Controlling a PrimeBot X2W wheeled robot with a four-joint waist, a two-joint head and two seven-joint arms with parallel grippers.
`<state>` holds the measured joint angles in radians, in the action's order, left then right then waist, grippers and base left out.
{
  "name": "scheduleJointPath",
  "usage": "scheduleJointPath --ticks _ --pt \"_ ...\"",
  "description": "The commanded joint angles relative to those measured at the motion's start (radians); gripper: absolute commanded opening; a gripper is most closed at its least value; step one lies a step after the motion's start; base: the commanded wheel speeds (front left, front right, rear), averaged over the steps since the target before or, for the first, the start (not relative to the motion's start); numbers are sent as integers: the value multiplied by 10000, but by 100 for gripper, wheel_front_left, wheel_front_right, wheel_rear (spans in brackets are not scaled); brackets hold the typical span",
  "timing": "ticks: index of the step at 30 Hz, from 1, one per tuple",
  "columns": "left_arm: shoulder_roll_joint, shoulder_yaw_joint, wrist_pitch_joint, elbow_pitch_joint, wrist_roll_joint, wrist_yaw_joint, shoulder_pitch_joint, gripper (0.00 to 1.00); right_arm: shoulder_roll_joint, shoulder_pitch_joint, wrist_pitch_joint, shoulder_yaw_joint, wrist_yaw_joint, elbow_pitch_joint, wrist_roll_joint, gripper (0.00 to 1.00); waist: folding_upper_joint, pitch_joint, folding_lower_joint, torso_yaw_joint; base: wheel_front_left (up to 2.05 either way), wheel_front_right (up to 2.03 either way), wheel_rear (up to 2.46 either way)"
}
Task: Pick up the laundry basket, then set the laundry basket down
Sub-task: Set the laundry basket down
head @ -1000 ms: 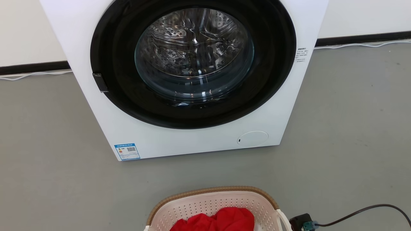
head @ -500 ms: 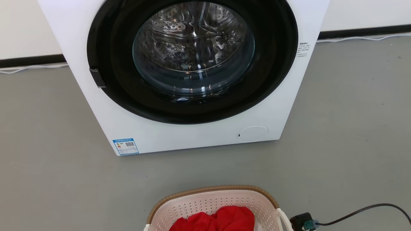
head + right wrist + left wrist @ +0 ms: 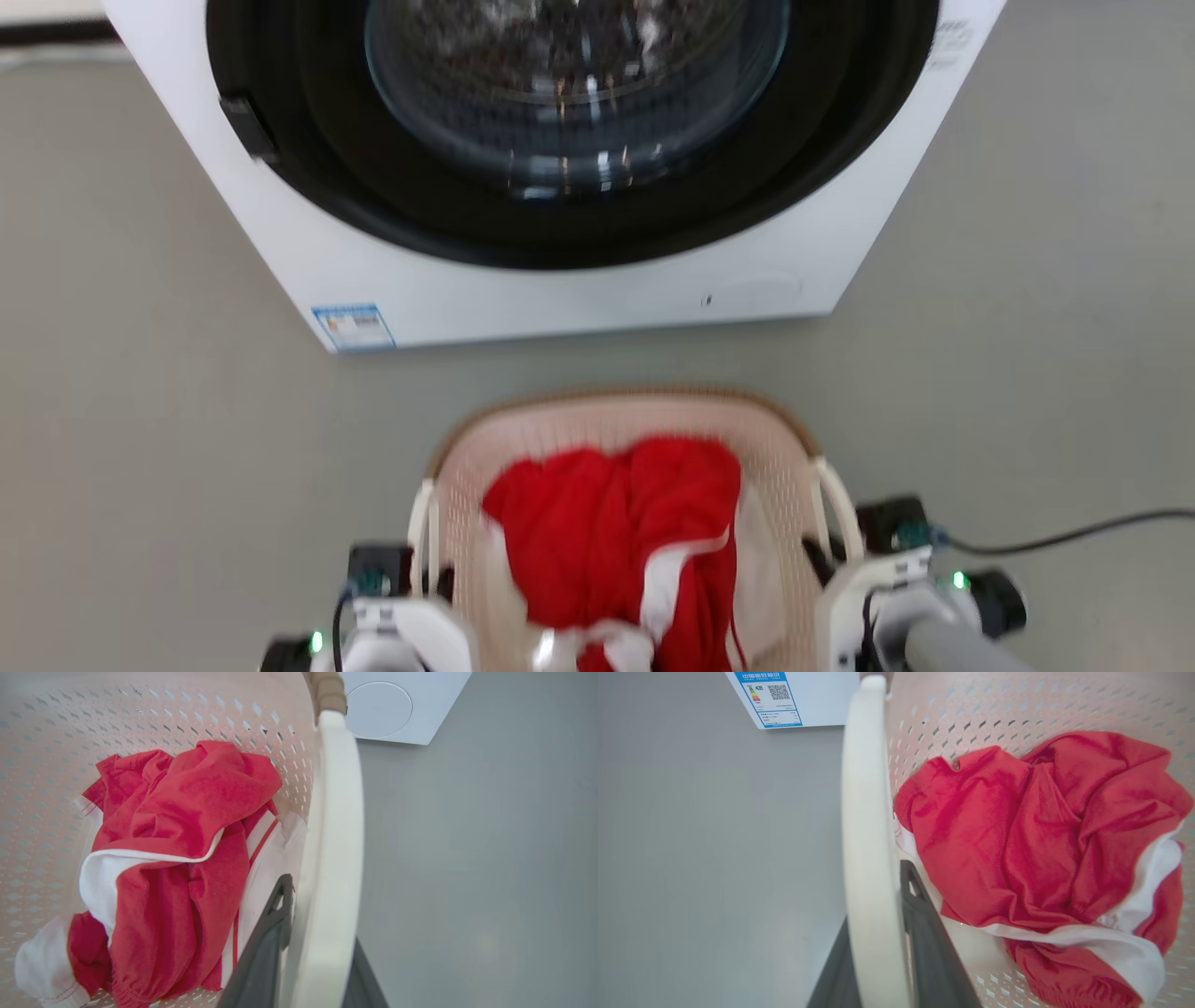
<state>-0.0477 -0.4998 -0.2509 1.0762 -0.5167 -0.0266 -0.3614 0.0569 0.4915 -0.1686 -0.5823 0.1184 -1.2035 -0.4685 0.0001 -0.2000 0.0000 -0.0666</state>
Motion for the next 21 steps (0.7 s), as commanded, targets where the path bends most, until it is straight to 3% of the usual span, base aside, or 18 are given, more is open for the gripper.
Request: scheduleJointPath --ticks 1,15,21 --pt "-213 307 -109 -432 260 72 -752 0 -66 558 -351 -124 123 156 223 0 -1 -1086 0 190 0 0 0" --pt "-491 935 -109 -1222 1095 246 -3381 0 4 3228 -913 1367 123 -402 1413 0 -1 -4941 0 463 0 0 0" --pt "-492 1469 -109 -1998 1630 289 -4074 0 211 3706 -928 2566 123 437 2304 0 -1 -6160 0 545 0 0 0"
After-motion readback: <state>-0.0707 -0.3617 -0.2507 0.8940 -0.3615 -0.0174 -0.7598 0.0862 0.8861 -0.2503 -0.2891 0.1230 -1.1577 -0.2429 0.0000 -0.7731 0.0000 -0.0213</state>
